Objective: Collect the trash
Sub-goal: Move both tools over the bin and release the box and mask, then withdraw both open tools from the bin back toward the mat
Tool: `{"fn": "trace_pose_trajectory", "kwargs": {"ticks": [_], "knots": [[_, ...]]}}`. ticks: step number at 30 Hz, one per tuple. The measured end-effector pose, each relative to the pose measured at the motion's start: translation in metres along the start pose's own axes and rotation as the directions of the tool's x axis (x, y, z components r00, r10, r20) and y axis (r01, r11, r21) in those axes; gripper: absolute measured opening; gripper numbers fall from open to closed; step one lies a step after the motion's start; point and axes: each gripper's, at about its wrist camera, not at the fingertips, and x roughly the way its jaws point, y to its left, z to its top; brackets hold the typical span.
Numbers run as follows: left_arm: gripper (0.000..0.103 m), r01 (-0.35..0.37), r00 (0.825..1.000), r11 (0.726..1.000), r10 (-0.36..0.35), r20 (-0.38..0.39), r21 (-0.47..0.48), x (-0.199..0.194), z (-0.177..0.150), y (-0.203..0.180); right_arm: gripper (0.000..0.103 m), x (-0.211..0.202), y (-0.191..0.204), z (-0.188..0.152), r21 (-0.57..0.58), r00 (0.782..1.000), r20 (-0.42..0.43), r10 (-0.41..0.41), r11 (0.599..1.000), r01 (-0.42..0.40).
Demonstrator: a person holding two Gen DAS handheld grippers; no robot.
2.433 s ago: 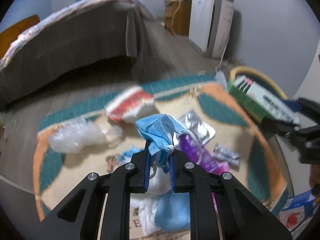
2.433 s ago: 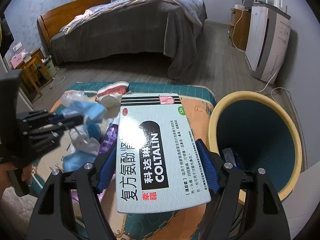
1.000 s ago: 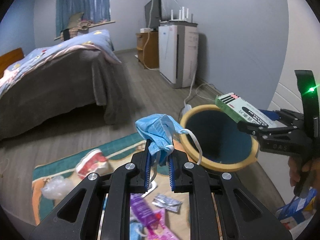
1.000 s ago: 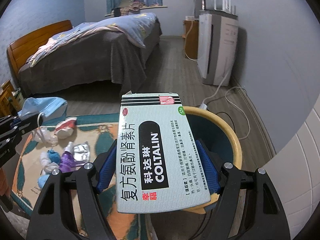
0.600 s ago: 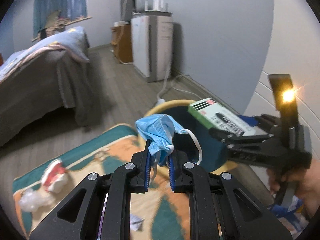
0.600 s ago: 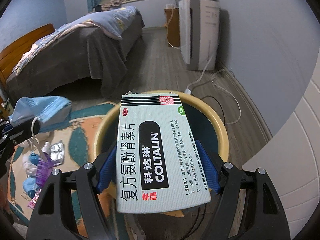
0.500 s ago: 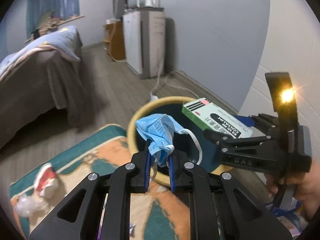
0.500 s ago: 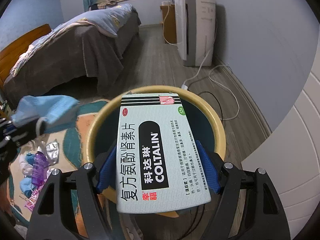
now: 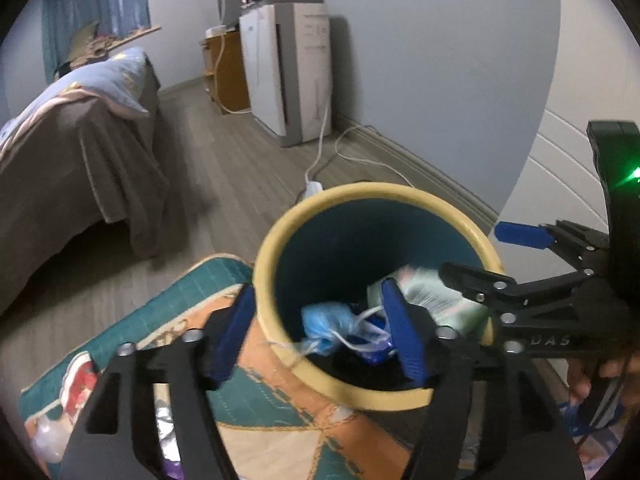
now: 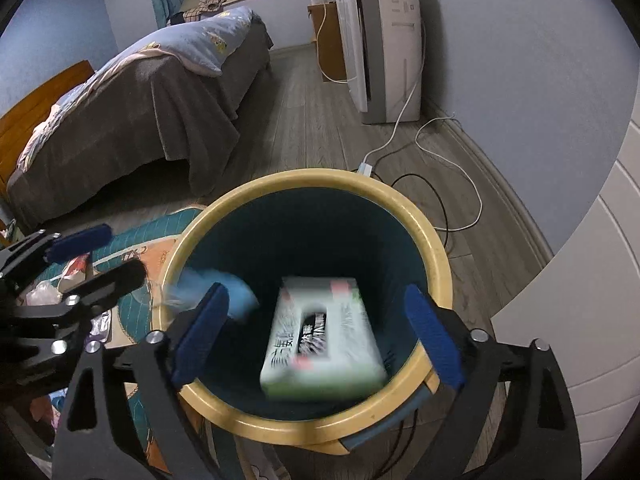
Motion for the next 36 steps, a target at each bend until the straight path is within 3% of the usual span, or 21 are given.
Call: {"fn": "trace_pose_trajectory", "kwargs": {"ticks": [1,4,10,24,28,33,36], "knots": [[0.083,0.003,1.000,1.000,-0.003,0.003,-0.004,-0.002,0.000,0.002,0.095,-0.001,0.000,-0.001,0.002,1.000,-0.001,0.000,1.000,0.000],[0.091,0.001,1.000,1.000,0.000,0.020,-0.017,-0.015,-0.005,0.014,0.097,-0.002,0.000,-0.003,0.003,1.000,-0.006,0.004,1.000,-0.004],[0.093,-0.041,0.999,0.995,0.043,0.024,-0.091,-0.048,-0.015,0.041,0.097,-0.011,0.012,-0.003,-0.018,1.000,-0.008,-0.002,1.000,0.001],[0.097,-0.219,0.974,0.971,0.224,0.041,-0.099,-0.170,-0.046,0.120,0.097,-0.049,0.098,-0.006,-0.152,0.998,0.028,0.054,0.987,-0.049],[0.097,-0.274,0.960,0.955,0.278,0.023,-0.109,-0.186,-0.071,0.140,0.097,-0.052,0.130,-0.016,-0.225,0.998,0.022,0.060,0.973,-0.053],[0.097,-0.310,0.949,0.927,0.315,-0.007,-0.210,-0.193,-0.103,0.173,0.097,-0.052,0.161,-0.026,-0.293,0.997,0.013,0.072,0.954,-0.065],[0.097,-0.346,0.937,0.916,0.349,-0.021,-0.206,-0.196,-0.116,0.187,0.097,-0.045,0.174,-0.031,-0.305,0.997,-0.011,0.079,0.949,-0.079]]}}
